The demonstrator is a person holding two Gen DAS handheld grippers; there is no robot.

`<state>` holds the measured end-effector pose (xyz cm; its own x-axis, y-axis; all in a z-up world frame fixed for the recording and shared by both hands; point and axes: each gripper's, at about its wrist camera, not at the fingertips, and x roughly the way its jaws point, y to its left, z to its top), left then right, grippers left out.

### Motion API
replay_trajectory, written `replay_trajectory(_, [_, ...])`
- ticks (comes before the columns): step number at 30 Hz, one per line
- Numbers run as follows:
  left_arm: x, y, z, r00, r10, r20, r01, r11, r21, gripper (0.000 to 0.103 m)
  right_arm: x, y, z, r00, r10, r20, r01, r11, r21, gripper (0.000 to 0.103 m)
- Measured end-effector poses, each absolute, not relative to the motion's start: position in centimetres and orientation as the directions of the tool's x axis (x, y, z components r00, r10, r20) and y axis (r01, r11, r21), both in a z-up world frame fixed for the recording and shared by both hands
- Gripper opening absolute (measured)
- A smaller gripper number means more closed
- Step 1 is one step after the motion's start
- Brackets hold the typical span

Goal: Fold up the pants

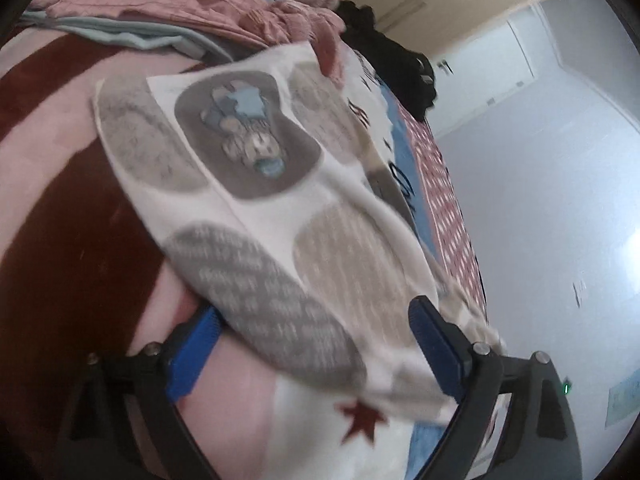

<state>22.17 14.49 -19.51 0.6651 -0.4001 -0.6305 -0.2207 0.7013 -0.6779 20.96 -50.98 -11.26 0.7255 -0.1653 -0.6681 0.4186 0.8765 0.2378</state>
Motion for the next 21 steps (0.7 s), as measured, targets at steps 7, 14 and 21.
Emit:
replay_trajectory(7, [26.7,15.6,-19.5,0.709,-0.347,-0.614,-0.265,0.676,-0.688,0.090,21.3,-52.0,-11.4,0.716,-0.190,-0.672,0.445,0.866,0.229,0.005])
replay_trajectory(14, [30.7,14.2,-21.3,0.666,-0.417,-0.619,-0.305,0.605,-0.736,0.011,21.4,-51.8,-11.6,0.712,-0.190,-0.676,0.443,0.868,0.224,0.005])
replay_trajectory(21, [27.2,14.4,-17.6,0.756,-0.284,-0.590,-0.252,0.705,-0.663,0.005,21.1,-51.7,-11.9,0.714,-0.172,-0.679,0.432,0.871,0.233,0.005])
